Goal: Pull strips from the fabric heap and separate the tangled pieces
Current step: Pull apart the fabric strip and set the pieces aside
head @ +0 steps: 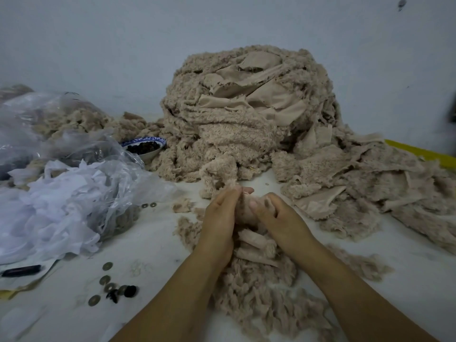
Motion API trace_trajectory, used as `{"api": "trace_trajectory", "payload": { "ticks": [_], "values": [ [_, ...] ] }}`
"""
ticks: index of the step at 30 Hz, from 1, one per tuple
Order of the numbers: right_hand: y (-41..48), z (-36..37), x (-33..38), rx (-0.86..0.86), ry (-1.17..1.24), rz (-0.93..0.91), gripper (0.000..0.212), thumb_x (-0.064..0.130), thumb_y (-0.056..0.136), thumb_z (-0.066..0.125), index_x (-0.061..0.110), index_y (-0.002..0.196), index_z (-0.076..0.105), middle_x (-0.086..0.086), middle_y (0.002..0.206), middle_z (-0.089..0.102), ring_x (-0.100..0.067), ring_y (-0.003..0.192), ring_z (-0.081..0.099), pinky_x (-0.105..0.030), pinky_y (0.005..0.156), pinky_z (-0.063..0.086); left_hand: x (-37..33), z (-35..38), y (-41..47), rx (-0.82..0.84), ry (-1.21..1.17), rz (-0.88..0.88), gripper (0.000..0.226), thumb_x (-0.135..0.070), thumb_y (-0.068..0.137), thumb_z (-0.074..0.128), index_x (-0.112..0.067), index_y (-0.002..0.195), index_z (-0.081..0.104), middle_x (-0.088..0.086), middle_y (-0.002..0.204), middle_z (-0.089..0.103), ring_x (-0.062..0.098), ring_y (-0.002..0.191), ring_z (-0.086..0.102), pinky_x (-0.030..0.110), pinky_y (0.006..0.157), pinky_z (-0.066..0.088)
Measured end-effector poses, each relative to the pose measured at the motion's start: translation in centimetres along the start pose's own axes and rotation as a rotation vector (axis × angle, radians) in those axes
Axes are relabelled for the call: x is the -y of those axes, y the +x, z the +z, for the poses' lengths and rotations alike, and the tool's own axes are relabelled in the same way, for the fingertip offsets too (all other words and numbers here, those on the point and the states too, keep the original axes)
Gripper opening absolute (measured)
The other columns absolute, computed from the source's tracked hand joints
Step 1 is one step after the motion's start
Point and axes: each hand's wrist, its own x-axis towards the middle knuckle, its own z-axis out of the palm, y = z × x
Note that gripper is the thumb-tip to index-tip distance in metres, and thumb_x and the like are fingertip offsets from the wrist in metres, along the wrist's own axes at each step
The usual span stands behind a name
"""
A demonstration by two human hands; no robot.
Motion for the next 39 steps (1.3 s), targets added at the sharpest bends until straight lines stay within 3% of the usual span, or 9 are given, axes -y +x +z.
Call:
{"api": "trace_trajectory", "payload": {
  "ticks": [6,8,12,18,21,24,30,35,39],
  "values": [
    [0.0,-0.6,-0.3,-0.034,0.057,0.031,0.035,0.063,0.09,0.045,0.031,0.08,0.057,0.017,0.071,0.05,-0.003,0.069,0.052,-0.014,0.064,0.04,-1.0,-1.6,1.8,-0.189,-0.398,-0.049,0.024,-0.012,0.095,0.053,-0.011,0.074,0.066,0.001,0.069,0.062,0.01,0.059,0.059,0.021,0.056,0.051],
    [0.3,-1.2,-0.7,-0.138,0.23,0.123,0.037,0.063,0.09,0.048,0.041,0.114,0.066,0.014,0.105,0.066,0.001,0.102,0.063,-0.019,0.091,0.048,-1.5,-2.6,2.2,-0.227,-0.449,-0.019,0.026,0.0,0.093,0.042,-0.011,0.074,0.056,-0.002,0.067,0.056,0.009,0.057,0.049,0.018,0.054,0.044],
    [0.8,-2.3,-0.3,-0.262,0.556,0.267,0.087,0.065,0.08,0.057,0.022,0.153,0.036,-0.003,0.157,0.04,-0.021,0.142,0.04,-0.051,0.116,0.035,-1.1,-2.5,2.0,-0.219,-0.335,-0.042,0.037,-0.019,0.107,0.043,-0.009,0.076,0.06,0.0,0.065,0.059,0.007,0.054,0.051,0.017,0.05,0.044],
    [0.8,-2.4,0.1,-0.251,0.715,0.3,0.053,0.046,0.097,0.053,0.015,0.14,0.054,-0.006,0.138,0.061,-0.022,0.131,0.055,-0.05,0.114,0.039,-1.2,-0.6,0.5,0.082,0.212,-0.131,0.075,-0.082,0.085,0.029,-0.024,0.115,0.067,-0.005,0.105,0.076,0.013,0.095,0.072,0.029,0.082,0.055],
    [0.7,-2.2,0.3,-0.235,0.731,0.273,0.056,0.049,0.089,0.056,0.013,0.133,0.06,-0.007,0.125,0.069,-0.022,0.12,0.064,-0.047,0.11,0.044,-0.2,-0.1,-0.3,0.21,0.604,0.012,0.057,-0.075,0.082,0.056,-0.021,0.095,0.067,-0.005,0.088,0.069,0.014,0.081,0.066,0.034,0.076,0.053],
    [0.8,-2.4,0.3,-0.29,0.689,0.289,0.055,0.053,0.094,0.05,0.014,0.132,0.06,-0.008,0.122,0.07,-0.023,0.114,0.067,-0.048,0.105,0.048,0.3,0.0,-0.3,0.198,0.549,0.093,0.049,-0.042,0.092,0.068,-0.025,0.053,0.043,-0.013,0.053,0.036,0.006,0.049,0.036,0.021,0.049,0.031],
    [-0.1,-0.8,0.6,-0.059,0.361,0.284,0.066,0.079,0.073,0.056,0.027,0.112,0.068,0.001,0.109,0.074,-0.014,0.101,0.071,-0.038,0.088,0.058,0.1,-0.2,0.0,0.059,0.395,0.103,0.043,-0.04,0.093,0.067,-0.027,0.056,0.05,-0.005,0.058,0.047,0.011,0.055,0.044,0.021,0.048,0.036],
    [0.7,-0.8,0.3,-0.326,0.2,0.271,0.034,0.039,0.101,0.05,0.008,0.093,0.06,-0.019,0.092,0.065,-0.033,0.088,0.065,-0.056,0.088,0.053,0.7,-0.1,-0.1,0.12,0.541,0.18,0.05,-0.042,0.095,0.064,-0.034,0.051,0.042,-0.016,0.047,0.034,0.002,0.043,0.031,0.016,0.042,0.028],
    [1.2,-2.7,-0.3,-0.438,0.529,0.31,0.026,0.021,0.105,0.044,0.013,0.085,0.059,-0.007,0.08,0.058,-0.015,0.069,0.057,-0.028,0.064,0.054,-0.2,-0.1,-0.2,0.063,0.397,0.101,0.041,-0.053,0.083,0.066,-0.021,0.062,0.054,0.005,0.058,0.052,0.011,0.058,0.05,0.037,0.053,0.046]
  ]
}}
